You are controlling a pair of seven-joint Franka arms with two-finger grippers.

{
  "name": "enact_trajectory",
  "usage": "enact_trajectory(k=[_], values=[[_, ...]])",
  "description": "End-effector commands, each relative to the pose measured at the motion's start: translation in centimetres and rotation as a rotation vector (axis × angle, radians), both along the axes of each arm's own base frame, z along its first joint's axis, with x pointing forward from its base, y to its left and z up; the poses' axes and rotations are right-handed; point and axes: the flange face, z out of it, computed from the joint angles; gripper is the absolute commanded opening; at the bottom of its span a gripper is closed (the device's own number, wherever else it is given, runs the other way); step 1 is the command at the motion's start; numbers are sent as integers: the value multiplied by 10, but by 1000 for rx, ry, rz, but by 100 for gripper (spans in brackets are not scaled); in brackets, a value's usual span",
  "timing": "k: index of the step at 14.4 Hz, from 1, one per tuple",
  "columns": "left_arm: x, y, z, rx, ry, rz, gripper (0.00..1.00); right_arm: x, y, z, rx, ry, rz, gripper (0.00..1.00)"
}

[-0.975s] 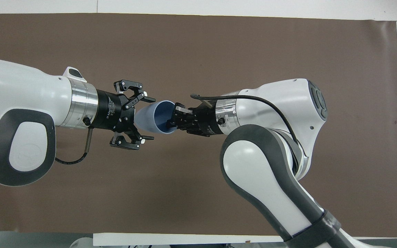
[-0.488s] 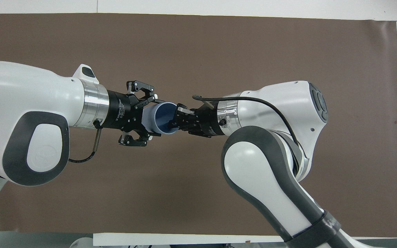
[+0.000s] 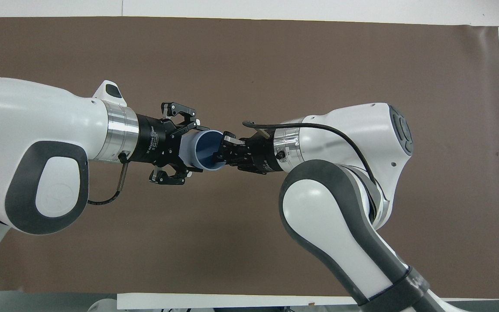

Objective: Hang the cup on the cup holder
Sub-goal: 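Close the left gripper on the cup rim held by the right gripper, then open the right gripper and withdraw it while the left gripper holds the cup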

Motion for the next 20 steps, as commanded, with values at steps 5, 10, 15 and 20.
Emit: enact_trajectory(k=[5, 10, 15, 20], values=[[-12, -8, -1, 6, 4, -49, 0, 9, -3, 11, 24, -15, -25, 100], [-9, 0, -4, 103, -28, -55, 0, 25, -42, 29, 18, -45, -71, 100], [-9, 4, -6, 312, -72, -127, 0, 30, -133, 65, -166, -104, -40, 100], [1, 39, -12, 749, -225, -268, 0, 34, -238, 73, -479, -94, 6, 100]])
